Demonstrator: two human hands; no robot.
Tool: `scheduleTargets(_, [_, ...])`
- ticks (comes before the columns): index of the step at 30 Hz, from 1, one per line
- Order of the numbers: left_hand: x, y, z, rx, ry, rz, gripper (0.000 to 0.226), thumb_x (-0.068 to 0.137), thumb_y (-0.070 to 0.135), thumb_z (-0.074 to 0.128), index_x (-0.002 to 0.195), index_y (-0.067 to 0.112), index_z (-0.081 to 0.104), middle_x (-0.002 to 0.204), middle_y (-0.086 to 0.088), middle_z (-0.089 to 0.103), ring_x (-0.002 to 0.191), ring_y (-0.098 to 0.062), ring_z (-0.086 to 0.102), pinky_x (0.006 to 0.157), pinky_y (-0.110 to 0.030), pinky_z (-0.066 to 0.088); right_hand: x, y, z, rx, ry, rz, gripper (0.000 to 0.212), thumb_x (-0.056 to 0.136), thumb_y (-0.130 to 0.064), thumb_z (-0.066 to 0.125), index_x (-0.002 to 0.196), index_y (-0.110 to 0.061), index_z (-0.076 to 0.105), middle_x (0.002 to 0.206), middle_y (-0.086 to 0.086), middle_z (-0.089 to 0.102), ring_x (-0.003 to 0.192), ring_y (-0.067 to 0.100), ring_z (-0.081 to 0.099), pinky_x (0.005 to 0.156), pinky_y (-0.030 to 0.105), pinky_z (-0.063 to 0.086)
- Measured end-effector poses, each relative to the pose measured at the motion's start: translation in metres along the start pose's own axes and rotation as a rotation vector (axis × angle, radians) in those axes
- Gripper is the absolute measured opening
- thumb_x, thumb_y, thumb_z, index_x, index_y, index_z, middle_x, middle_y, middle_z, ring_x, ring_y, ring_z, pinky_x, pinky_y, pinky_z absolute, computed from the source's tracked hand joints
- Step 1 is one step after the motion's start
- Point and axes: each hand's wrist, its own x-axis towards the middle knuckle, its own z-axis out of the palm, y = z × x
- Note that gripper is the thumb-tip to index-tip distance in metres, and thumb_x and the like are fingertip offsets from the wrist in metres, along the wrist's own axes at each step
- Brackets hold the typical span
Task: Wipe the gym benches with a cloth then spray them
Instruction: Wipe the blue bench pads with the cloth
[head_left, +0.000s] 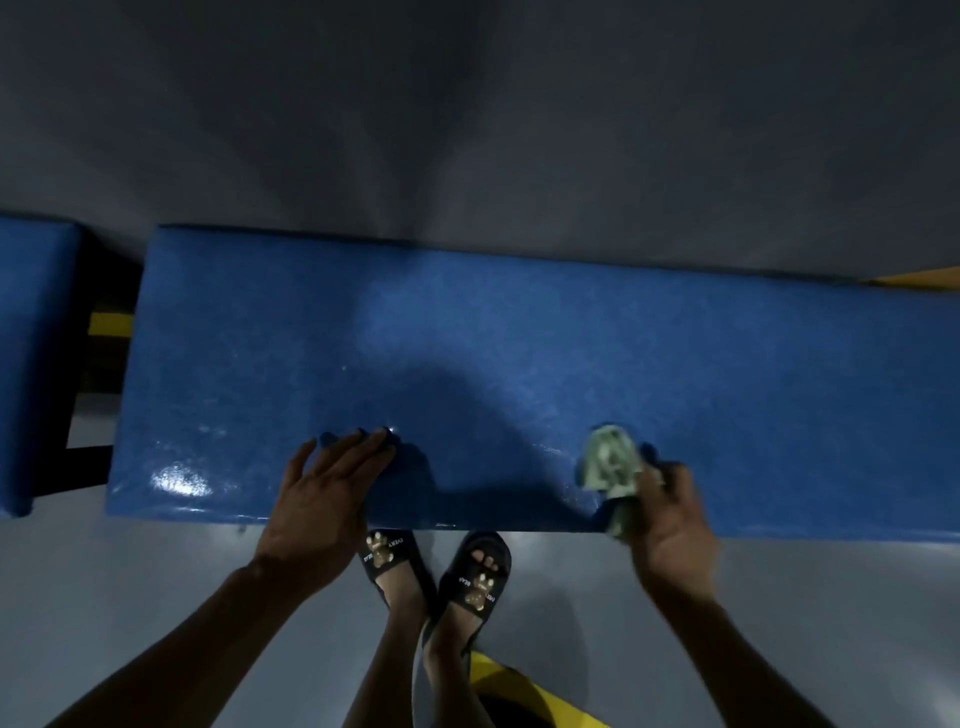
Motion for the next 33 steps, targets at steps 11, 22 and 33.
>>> scheduleTargets(11, [0.004,0.006,-0.004,-0.036,0.039,-0.039,0.074,0.075,0.010,0.070,0.142,0.029,0.047,0.150,0.008,0.044,0.138,-0.022,0.042,0.115,-0.059,0.022,-0.080,-0.185,0.078,0.260,-0.139,-0.191,0.045,0.088,-0.024,0.053,0.132,-0.035,0.048,0.117,-0.008,0.052,0.098,0.015,0.058,0.070,0.027,0.055])
scheduleTargets(22, [0.004,0.008,-0.005,-0.085,0.042,-0.059,0.072,0.072,0.010,0.053,0.141,0.031,0.049,0.151,0.011,0.042,0.140,-0.018,0.039,0.118,-0.055,0.014,-0.014,0.000,-0.002,0.158,0.065,0.114,0.023,0.091,-0.038,0.053,0.107,-0.022,0.052,0.099,0.006,0.053,0.084,0.034,0.060,0.069,0.042,0.050])
scheduleTargets(33, [-0.011,-0.016,-0.003,-0.162,0.115,0.090,0.072,0.072,0.015,0.046,0.143,0.023,0.046,0.150,0.006,0.045,0.140,-0.018,0.038,0.116,-0.052,0.022,-0.049,-0.172,0.077,0.214,0.172,0.078,0.033,0.095,-0.018,0.034,0.114,-0.020,0.061,0.095,-0.013,0.059,0.088,0.023,0.061,0.070,0.016,0.047])
